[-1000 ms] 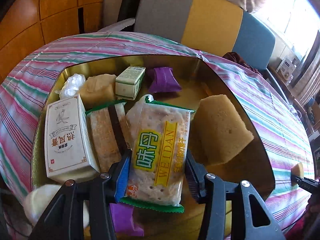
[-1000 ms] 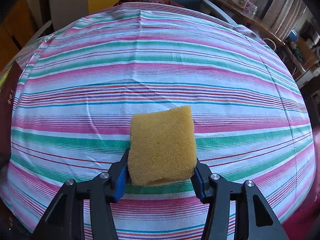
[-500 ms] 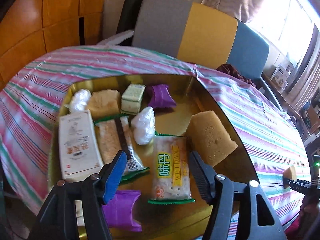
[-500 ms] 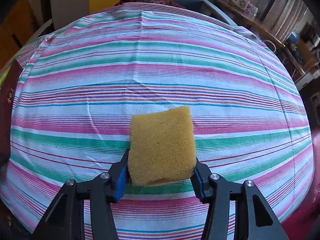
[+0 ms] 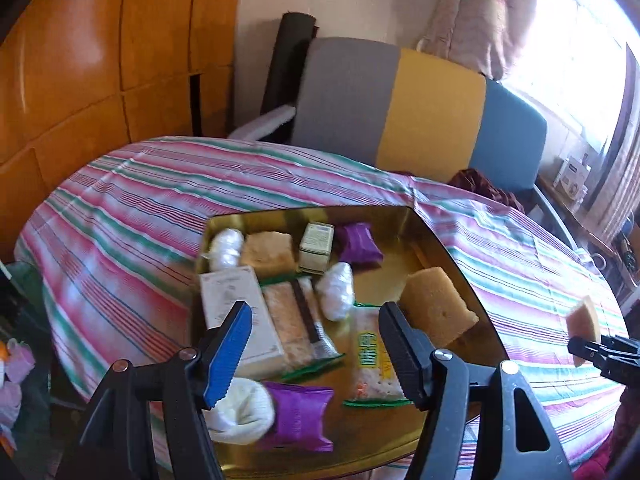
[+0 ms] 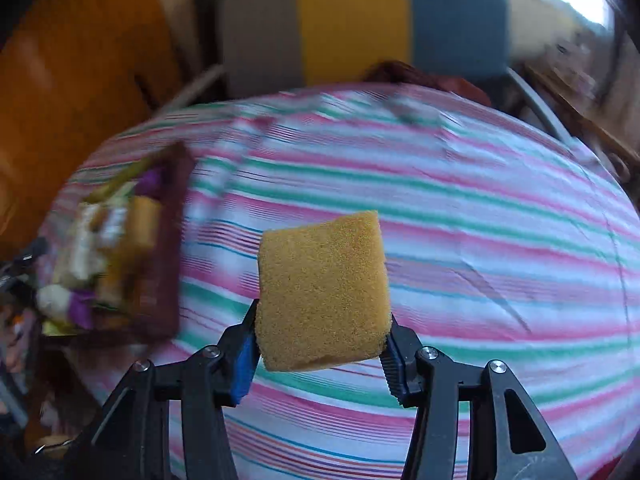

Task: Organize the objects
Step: 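Carry the sponge into the gold tray and release it with the right gripper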

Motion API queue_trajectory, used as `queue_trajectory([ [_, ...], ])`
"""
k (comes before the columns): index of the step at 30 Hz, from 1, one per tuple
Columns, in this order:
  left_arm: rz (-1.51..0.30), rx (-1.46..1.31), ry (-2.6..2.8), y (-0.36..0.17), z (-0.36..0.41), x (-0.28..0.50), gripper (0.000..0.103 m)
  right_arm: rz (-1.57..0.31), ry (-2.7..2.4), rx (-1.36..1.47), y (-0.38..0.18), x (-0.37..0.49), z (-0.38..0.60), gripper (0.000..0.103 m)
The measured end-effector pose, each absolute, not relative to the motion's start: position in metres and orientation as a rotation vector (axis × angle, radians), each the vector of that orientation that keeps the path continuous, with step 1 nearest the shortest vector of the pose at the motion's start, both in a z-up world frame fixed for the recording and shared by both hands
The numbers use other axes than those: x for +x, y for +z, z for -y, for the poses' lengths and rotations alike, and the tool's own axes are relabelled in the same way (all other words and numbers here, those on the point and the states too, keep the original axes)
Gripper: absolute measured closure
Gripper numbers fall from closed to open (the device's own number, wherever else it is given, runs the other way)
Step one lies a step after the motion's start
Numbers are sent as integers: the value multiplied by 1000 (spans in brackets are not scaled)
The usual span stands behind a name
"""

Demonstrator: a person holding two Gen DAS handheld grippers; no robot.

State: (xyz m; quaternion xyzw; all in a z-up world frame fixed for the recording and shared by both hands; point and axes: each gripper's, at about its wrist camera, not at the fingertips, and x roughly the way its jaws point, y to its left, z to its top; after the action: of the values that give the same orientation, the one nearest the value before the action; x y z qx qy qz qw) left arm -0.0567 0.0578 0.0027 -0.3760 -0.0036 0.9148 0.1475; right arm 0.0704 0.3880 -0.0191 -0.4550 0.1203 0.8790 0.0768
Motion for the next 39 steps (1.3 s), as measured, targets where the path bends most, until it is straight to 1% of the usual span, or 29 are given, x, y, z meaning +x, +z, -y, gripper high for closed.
queue_trajectory([
  [5,31,-1077,2671,7,-41,-55,36,-200,2881,-1423,-1,27,-285,49],
  [9,15,-1064,2740,8,-28,-53,36,-20,2935,-1549,-18,-1,-230,49],
  [12,31,-1065,2757,6,-20,-54,36,38,2893,-1656,-39,-21,-214,49],
  [14,37,-1058,2767,6,-17,-54,30,66,2856,-1686,-52,-30,-212,49],
  [17,74,-1045,2764,5,-15,-52,29,98,2804,-1730,-69,-39,-211,48],
  [21,73,-1013,2785,8,-17,-48,27,180,2743,-1743,-83,-43,-212,47],
  [22,76,-1011,2787,9,-17,-48,27,180,2751,-1730,-81,-42,-211,45],
  [25,74,-1009,2801,12,-19,-47,27,94,2794,-1711,-74,-39,-214,24],
  [31,66,-1013,2845,17,-19,-43,27,14,2843,-1609,-61,-28,-219,18],
  [39,-41,-957,2912,21,-25,-27,27,-144,2849,-1467,-53,-10,-224,15],
])
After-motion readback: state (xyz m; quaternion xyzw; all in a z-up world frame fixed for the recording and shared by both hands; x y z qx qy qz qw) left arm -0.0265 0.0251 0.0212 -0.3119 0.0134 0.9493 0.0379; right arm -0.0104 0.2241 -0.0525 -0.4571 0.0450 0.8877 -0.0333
